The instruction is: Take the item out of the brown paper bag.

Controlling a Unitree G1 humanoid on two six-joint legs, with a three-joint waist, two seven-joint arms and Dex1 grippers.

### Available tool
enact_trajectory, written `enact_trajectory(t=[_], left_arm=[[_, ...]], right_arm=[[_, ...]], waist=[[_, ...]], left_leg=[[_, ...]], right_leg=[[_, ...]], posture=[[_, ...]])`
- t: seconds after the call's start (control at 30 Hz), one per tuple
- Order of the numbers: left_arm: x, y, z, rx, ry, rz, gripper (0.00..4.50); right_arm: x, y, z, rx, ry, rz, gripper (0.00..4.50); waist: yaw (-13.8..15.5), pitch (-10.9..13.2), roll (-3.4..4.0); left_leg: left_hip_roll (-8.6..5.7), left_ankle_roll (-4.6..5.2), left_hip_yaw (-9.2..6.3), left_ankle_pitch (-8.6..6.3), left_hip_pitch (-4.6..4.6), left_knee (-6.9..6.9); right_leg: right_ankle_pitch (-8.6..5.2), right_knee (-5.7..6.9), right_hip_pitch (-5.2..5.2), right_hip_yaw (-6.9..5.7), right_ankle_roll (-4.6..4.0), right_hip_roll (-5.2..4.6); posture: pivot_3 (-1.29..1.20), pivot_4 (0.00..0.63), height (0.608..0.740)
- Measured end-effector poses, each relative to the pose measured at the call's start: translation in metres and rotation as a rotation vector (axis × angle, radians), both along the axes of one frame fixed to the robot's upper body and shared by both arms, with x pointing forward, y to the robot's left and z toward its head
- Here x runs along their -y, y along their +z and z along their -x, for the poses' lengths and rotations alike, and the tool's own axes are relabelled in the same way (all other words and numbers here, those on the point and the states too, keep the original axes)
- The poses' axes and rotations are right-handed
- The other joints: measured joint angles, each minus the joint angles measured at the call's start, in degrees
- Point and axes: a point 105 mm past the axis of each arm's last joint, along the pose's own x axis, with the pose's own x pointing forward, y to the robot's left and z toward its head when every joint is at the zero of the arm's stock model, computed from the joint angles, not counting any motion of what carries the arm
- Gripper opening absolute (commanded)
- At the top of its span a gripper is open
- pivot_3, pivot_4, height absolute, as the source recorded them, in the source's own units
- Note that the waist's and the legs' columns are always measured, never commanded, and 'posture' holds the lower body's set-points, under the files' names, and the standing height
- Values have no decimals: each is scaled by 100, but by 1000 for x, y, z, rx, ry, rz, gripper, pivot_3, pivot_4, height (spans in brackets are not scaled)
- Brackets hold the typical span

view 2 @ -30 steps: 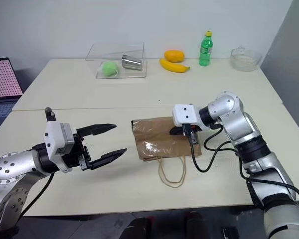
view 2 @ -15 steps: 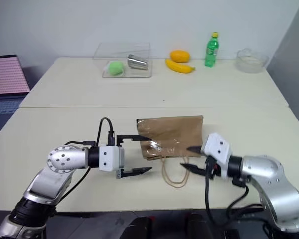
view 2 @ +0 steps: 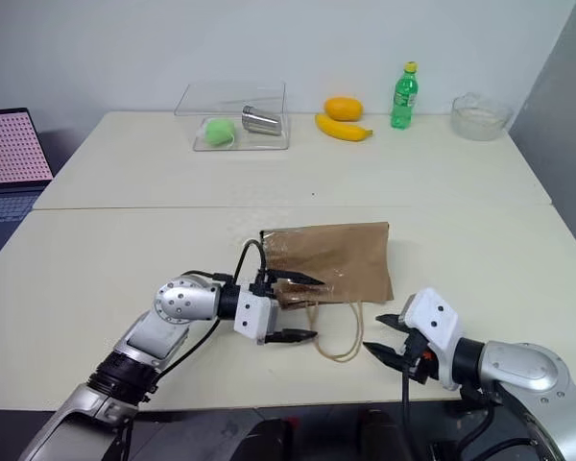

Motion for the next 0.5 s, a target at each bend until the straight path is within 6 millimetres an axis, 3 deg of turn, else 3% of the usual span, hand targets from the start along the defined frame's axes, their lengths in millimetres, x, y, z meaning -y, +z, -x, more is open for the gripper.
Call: enact_trajectory(t=[0.5], left_arm=[[-6,3,3,-33,-56,25,4500]], right_arm=[[0,-1,13,-80,16,-44,2320]], waist=[[0,-1,-1]], left_leg=[[0,0,-2,0,3,1]], right_leg=[[0,1,5,-1,0,1]], posture=[[0,150,740]])
